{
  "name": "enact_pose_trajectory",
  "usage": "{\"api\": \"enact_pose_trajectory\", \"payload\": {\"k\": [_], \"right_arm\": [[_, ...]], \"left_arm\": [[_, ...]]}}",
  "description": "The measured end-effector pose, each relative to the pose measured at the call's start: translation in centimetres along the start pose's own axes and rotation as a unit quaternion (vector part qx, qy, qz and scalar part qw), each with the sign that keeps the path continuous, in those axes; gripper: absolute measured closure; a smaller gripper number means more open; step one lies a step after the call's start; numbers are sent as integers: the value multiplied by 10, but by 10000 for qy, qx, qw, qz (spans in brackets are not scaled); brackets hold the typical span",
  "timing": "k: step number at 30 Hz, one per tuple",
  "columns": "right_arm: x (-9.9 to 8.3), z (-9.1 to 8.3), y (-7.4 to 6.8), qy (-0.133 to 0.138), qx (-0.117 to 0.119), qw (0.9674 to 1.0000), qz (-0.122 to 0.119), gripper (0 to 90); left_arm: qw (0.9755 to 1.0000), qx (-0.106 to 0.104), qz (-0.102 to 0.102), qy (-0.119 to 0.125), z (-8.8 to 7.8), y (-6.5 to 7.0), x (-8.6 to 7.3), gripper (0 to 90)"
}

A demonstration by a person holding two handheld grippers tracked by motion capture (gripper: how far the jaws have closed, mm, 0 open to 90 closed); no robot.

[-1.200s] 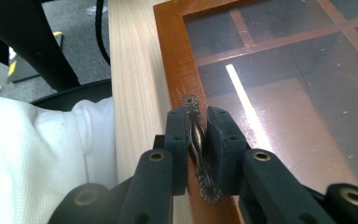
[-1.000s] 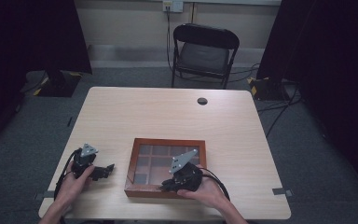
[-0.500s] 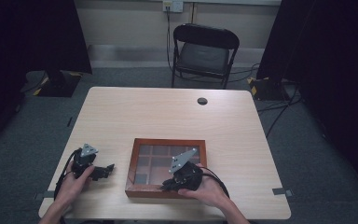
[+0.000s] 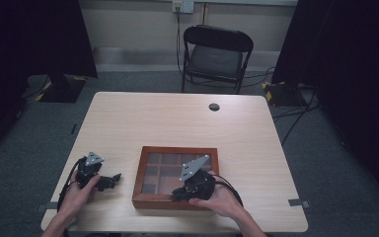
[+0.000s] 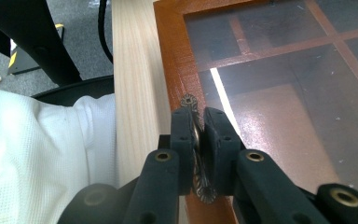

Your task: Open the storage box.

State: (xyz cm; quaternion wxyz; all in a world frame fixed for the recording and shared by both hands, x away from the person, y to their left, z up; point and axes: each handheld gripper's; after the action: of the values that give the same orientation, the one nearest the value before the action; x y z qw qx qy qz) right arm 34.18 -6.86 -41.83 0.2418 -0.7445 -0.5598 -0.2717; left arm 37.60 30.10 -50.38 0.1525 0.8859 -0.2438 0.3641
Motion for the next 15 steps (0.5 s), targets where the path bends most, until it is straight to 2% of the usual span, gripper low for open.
{"api": "enact_pose_trajectory", "payload": {"k": [15], "right_arm": [[8, -9, 2, 59, 26, 10000, -20, 827]], "left_arm": [[10000, 12, 1, -8, 0, 0, 0, 0]]}}
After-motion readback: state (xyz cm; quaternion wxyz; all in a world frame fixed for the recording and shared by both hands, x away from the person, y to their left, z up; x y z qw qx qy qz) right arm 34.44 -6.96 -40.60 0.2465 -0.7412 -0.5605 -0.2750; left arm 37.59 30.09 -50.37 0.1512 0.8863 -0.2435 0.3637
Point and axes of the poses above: each handheld gripper's, and its own axes: z roughly forward along the jaws, x roughly out of its top, y roughly to its right, and after that the axes turned 7 degrees about -x, right-handed
